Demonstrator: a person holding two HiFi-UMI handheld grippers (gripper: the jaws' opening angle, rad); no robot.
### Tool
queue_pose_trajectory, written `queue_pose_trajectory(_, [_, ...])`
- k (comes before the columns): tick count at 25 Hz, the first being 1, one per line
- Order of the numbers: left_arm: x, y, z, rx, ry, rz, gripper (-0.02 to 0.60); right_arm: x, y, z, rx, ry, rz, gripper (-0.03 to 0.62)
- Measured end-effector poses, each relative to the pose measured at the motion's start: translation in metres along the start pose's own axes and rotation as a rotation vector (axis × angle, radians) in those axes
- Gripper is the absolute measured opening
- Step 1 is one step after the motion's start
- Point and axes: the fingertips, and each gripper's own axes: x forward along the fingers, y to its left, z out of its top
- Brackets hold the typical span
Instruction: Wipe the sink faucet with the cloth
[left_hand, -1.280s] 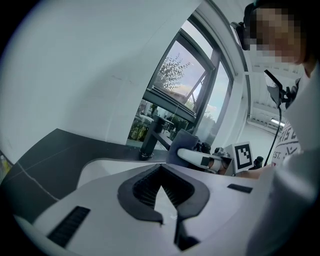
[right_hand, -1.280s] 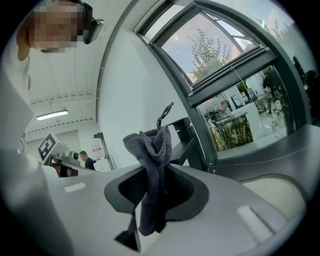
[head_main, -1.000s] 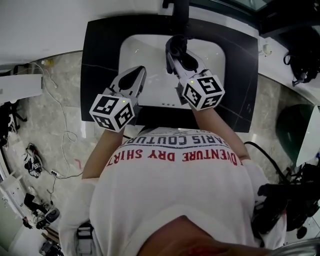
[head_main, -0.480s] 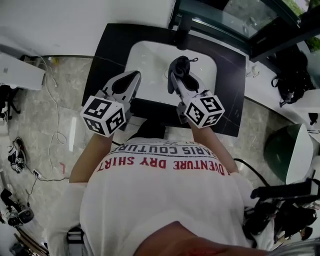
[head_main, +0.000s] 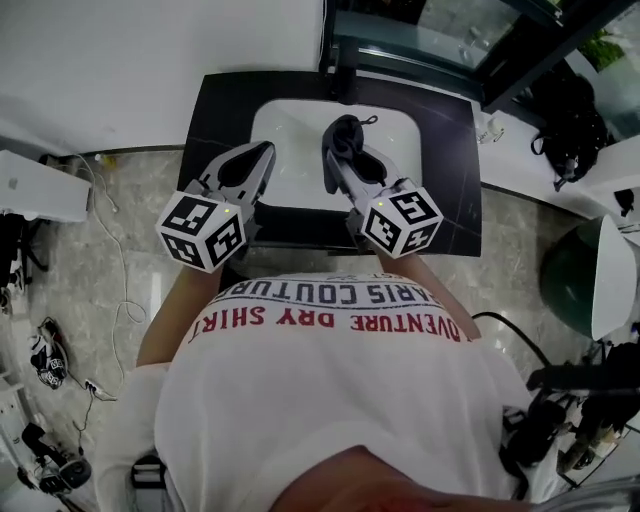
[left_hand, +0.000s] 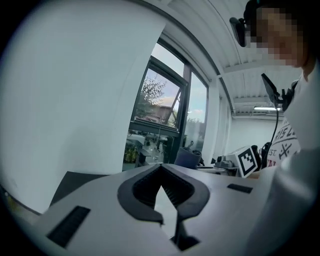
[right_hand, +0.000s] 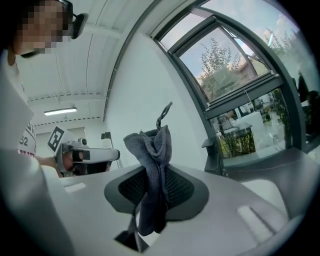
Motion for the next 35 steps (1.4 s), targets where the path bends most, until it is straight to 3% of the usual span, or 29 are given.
queue_pose_trajectory(5, [-0.011, 0.072, -0.023, -0.026, 0.077, -0.068, 0.002, 0.078, 0.012, -0.018, 0.034, 0.019, -0.05, 0.077])
queue_pose_trajectory(12, [-0.032, 0.264, -0.02, -0.089, 0.173, -0.113, 0.002, 0.248, 0.063, -0.046, 0.065, 0.065, -0.136, 0.077])
queue_pose_trajectory(17, [-0.018, 0.335, -0.024, -0.066, 0.243, -0.263, 0.002, 0.314, 0.088, -0.06, 0.083, 0.064, -0.209, 0.077])
queue_pose_trajectory(21, [0.013, 0.326, -0.024, -0.053, 0.264, -0.385, 0.002, 0.313, 0.087, -0.056, 0.075, 0.055, -0.264, 0.077])
queue_pose_trajectory(29, [0.041, 0.211, -0.011, 0.053, 0.283, -0.626, 0.002, 0.225, 0.049, -0.037, 0.082, -0.053, -0.46, 0.077])
queue_pose_trajectory(35, [0.08, 0.208, -0.016, 0.068, 0.325, -0.719, 0.002, 0.208, 0.007, -0.037, 0.113, -0.09, -0.623, 0.077])
